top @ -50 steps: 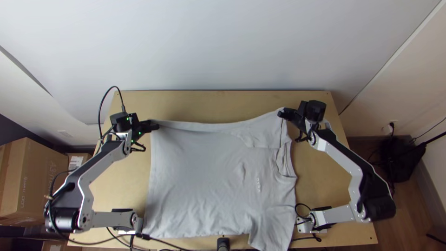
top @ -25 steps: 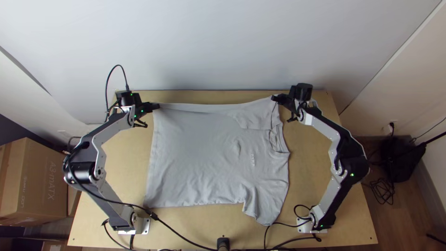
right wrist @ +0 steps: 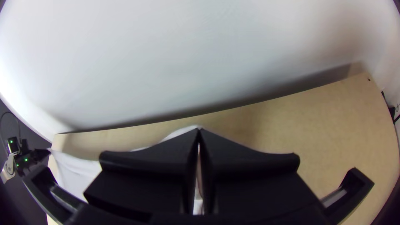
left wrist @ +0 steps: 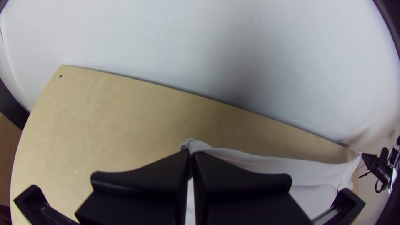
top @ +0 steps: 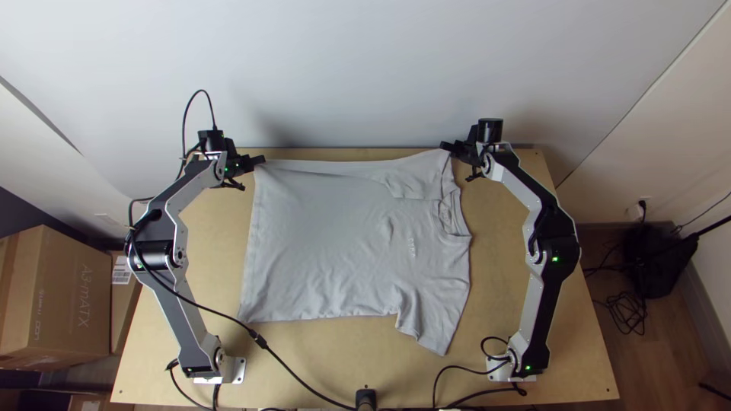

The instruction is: Fold the t-shirt

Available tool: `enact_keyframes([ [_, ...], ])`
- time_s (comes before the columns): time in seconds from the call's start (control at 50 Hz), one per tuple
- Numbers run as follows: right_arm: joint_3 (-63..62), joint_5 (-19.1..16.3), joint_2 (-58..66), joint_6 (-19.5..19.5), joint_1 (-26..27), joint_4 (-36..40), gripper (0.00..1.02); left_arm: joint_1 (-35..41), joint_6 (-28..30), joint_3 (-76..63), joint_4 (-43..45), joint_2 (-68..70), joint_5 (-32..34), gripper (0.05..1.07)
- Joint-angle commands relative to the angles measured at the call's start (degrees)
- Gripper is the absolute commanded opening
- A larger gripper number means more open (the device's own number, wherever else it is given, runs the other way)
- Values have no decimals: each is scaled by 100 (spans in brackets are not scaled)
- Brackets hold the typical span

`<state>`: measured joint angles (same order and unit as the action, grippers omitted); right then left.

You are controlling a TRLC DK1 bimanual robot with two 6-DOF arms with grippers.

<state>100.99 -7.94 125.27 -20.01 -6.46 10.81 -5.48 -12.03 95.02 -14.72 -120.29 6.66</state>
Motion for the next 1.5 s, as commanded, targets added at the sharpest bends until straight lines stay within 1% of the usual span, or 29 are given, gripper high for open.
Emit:
enact_keyframes([
  [0.0, 88, 56, -100, -223, 48, 141, 2, -41, -150, 341, -479, -3, -6, 8],
  [0.06, -36, 56, -231, -258, 48, 185, 2, -41, -150, 210, -602, 137, -6, 8],
  [0.24, -536, 56, -636, -258, 66, 281, 2, -77, -124, -476, -576, 638, -6, 8],
  [0.54, -1872, 56, -1506, -240, 31, 255, 2, -85, -80, -1865, -163, 1508, 38, 8],
  [0.94, -3244, 47, -2525, -179, -5, 79, 2, -164, -89, -2796, 127, 2150, 143, 8],
  [1.16, -3929, 47, -3018, -179, 22, -193, 2, -164, -203, -3420, 400, 2493, 143, 8],
  [1.48, -4667, 47, -3237, -187, 4, -334, 2, -164, -229, -3948, 760, 2590, 143, 8],
])
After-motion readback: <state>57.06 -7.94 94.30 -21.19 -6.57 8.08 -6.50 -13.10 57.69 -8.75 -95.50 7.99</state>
